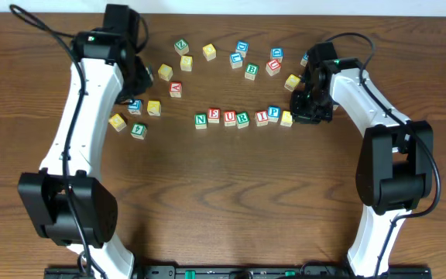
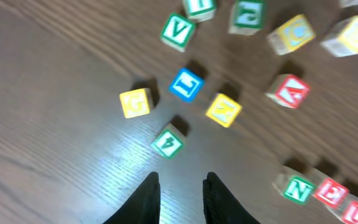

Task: Spell out NEURIPS

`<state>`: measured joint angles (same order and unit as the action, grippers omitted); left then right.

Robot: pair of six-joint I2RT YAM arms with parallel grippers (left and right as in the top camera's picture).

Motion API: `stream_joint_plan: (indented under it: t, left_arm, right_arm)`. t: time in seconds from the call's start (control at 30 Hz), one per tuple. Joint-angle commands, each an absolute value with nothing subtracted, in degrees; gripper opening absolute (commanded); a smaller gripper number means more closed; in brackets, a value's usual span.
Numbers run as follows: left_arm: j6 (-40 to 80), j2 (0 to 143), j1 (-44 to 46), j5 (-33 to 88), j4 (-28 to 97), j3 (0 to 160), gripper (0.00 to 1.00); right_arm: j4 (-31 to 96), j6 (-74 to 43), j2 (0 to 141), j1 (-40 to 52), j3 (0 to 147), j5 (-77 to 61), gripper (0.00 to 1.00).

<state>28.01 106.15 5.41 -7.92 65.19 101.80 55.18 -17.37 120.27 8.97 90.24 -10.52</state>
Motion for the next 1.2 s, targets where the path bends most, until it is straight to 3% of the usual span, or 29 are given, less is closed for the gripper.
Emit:
stream_joint_plan:
  t: [0.0,0.63,1.17]
  left_arm:
    - [27.03,107.04,4.67,-8.62,63.94,98.43,0.24]
    - [27.03,107.07,4.69,-7.05,59.9,93.62,0.24]
    - [27.03,107.07,4.73,-6.87,59.9,93.58,0.24]
  right_arm:
    - [53.63,-18.41,119.63,9.34,89.41,-10.94,0.14]
    - [48.97,-18.35,120.01,10.04,88.36,-11.88,0.13]
    - [45.41,-15.31,120.01,15.97,88.36,-10.0,0.16]
